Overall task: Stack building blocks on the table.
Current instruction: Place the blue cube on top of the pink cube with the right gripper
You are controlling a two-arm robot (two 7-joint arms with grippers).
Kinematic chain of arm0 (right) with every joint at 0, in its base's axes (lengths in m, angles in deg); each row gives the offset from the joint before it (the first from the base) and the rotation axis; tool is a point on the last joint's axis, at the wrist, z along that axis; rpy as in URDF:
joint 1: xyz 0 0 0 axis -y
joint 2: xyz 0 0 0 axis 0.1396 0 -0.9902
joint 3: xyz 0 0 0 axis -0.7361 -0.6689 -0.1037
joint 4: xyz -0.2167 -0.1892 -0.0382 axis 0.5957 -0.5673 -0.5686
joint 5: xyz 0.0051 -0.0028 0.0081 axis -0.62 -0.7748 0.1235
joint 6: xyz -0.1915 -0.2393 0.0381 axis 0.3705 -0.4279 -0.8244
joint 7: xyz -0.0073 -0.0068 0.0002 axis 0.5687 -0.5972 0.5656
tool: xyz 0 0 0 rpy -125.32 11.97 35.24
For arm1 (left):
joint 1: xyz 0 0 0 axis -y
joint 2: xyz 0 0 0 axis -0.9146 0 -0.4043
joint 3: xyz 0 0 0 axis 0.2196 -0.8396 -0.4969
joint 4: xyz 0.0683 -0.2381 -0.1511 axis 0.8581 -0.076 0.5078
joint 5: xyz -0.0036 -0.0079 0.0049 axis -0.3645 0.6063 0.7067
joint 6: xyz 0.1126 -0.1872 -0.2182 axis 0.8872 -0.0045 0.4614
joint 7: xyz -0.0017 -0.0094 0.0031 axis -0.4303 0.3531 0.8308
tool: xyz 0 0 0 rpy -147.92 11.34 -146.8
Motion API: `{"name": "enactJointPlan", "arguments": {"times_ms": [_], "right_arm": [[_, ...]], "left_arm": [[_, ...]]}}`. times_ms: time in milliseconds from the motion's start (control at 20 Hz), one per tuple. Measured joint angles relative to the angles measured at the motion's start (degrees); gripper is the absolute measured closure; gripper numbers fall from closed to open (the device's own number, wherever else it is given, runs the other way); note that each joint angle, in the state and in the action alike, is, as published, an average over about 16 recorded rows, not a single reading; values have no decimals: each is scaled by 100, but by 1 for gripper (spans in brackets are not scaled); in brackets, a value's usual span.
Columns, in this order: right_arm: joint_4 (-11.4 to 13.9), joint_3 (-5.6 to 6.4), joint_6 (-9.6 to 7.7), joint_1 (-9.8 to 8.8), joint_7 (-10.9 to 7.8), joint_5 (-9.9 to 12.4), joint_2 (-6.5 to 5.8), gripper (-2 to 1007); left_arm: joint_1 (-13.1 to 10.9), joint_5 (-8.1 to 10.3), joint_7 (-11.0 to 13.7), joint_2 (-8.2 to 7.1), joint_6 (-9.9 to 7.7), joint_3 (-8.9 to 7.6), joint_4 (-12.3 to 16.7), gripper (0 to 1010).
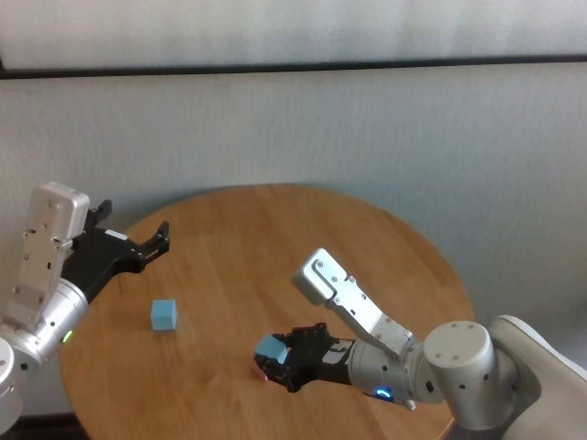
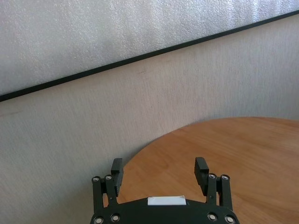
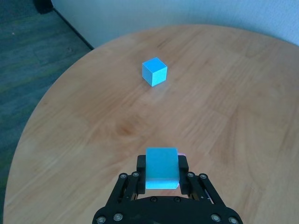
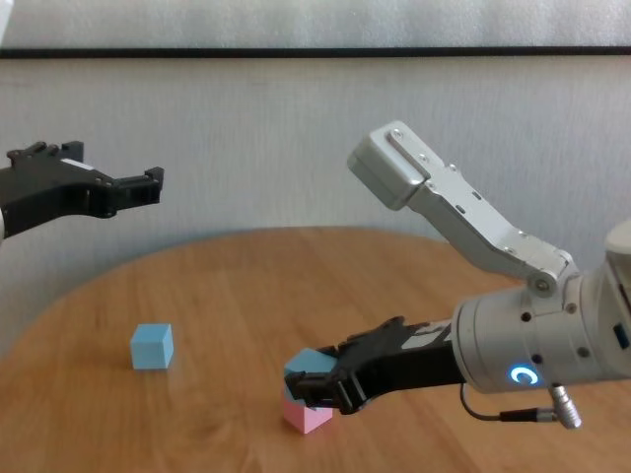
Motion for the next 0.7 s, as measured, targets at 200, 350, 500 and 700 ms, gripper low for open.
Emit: {"name": "enactJointPlan", "arguments": {"times_ms": [200, 350, 500, 700], "right_arm": [[-71, 9, 11, 20, -3, -22, 60, 633], [-127, 17, 15, 39, -5, -33, 105, 633], [-184, 26, 17, 61, -6, -42, 148, 634], [-266, 40, 20, 97, -1, -51, 206, 633]], "left_arm": [[0, 0, 0, 0, 0, 0, 0, 11], [0, 0, 0, 0, 0, 0, 0, 11], [0, 0, 0, 0, 0, 0, 0, 11], [0, 0, 0, 0, 0, 0, 0, 11]]}}
